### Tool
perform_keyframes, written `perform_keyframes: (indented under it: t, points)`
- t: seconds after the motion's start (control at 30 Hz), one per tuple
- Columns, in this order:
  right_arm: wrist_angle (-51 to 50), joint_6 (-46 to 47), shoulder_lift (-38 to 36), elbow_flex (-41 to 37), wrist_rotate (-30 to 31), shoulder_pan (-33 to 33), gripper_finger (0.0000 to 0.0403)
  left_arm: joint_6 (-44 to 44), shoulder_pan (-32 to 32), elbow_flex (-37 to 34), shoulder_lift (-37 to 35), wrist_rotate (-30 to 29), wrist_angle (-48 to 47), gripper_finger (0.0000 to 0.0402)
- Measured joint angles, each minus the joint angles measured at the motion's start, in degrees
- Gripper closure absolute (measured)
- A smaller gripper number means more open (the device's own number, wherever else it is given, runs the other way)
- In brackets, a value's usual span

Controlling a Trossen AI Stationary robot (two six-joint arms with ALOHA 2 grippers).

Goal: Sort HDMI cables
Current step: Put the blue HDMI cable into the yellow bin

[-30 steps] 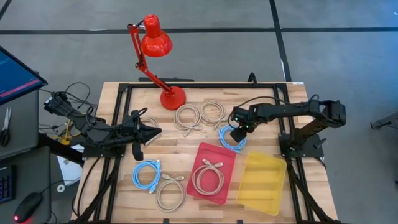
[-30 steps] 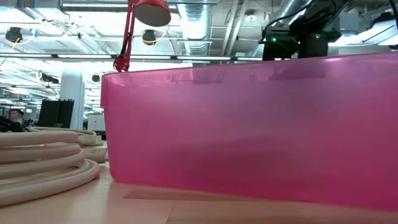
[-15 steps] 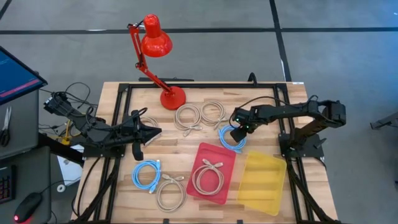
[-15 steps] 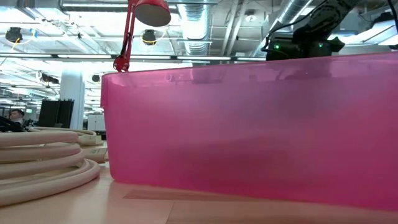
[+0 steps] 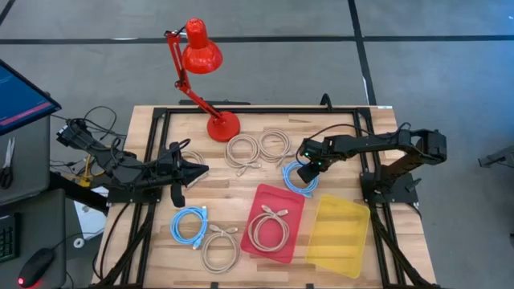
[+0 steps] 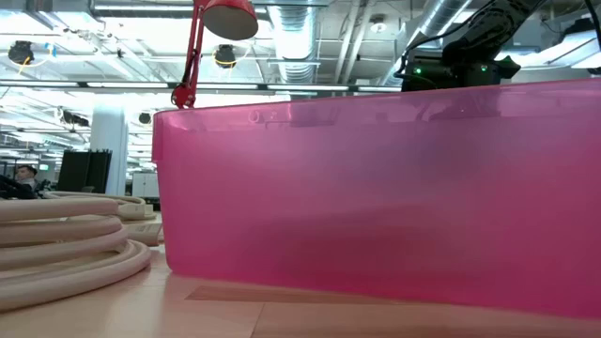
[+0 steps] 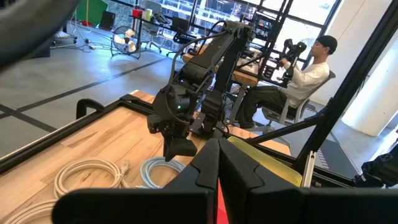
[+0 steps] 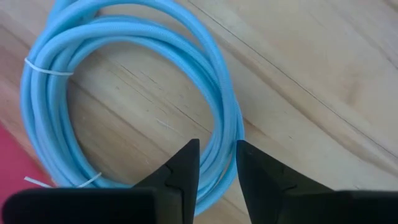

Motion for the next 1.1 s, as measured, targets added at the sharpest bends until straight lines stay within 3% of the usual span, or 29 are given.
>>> perform_keyframes:
  t: [0.2,0.37,0.5,0.73,1.1]
  points:
    - [0.0,0.5,3.2,0.1,-0.2,0.0,0.0315,0.0,0.0,0.0,0.0,0.0,0.0,0.0394]
    - [2.9,0.5,8.7,0.9,-0.4,1.6,0.0357,0.0,0.0,0.0,0.0,0.2,0.0,0.0394]
    - [4.1,-0.4,9.1,1.6,2.4,3.9,0.0392,0.0,0.0,0.0,0.0,0.2,0.0,0.0394]
    - [0.8,-2.6,2.9,5.7,3.7,3.1,0.0397,0.0,0.0,0.0,0.0,0.1,0.0,0.0394]
    - [-22.8,-6.6,-8.3,16.5,10.2,0.5,0.0398,0.0,0.0,0.0,0.0,0.1,0.0,0.0394]
